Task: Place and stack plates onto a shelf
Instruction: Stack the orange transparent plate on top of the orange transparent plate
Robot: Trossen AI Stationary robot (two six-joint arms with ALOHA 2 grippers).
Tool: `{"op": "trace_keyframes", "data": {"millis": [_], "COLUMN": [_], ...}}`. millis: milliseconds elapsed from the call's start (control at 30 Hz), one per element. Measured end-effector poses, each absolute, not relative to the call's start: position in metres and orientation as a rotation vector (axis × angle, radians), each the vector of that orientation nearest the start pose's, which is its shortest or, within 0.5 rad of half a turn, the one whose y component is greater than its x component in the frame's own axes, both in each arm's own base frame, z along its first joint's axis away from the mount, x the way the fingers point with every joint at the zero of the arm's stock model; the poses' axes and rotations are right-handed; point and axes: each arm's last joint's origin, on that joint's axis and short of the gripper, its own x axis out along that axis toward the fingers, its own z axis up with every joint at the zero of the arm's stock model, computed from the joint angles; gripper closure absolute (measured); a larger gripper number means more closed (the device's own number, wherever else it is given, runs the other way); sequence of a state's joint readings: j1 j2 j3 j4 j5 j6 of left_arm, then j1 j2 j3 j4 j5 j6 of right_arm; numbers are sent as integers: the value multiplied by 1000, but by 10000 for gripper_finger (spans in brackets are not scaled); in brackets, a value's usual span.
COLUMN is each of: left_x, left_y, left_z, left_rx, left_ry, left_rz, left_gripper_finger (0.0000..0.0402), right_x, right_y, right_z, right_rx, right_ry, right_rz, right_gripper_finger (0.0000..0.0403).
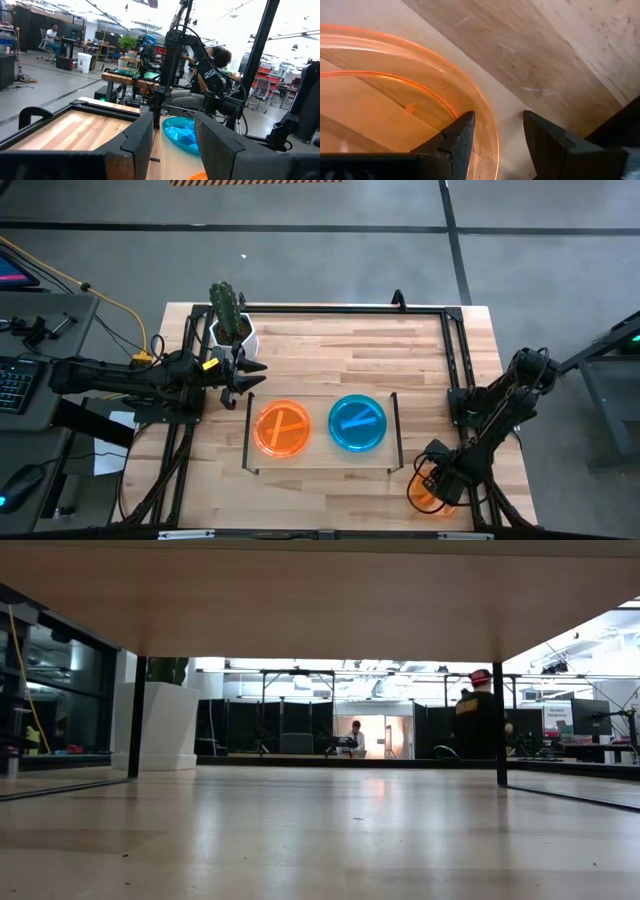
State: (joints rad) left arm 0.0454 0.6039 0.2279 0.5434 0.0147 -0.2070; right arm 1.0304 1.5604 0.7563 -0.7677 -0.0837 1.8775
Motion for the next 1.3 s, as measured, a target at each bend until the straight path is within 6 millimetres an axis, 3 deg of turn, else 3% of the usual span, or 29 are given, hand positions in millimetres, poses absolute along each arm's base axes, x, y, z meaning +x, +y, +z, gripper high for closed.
{"op": "trace_keyframes", "data": {"millis": [167,433,767,1200,1300], "left_x": [148,148,148,148,148], "left_y": [6,6,6,6,6], "left_z": [235,235,235,235,235], "left_rx": [-201,-201,-201,-201,-201], "left_ry": [-170,-170,-171,-171,-171], "left_rz": [13,13,13,13,13], "left_gripper_finger": [266,266,266,266,266], "right_x": [117,116,120,121,126], "right_y": [199,199,203,196,203], "right_z": [136,135,153,181,183], "right_rx": [683,678,630,724,776], "right_ry": [1550,1556,1505,1317,1271], "right_rz": [-656,-660,-675,-574,-496], "right_gripper_finger": [267,392,399,402,401]}}
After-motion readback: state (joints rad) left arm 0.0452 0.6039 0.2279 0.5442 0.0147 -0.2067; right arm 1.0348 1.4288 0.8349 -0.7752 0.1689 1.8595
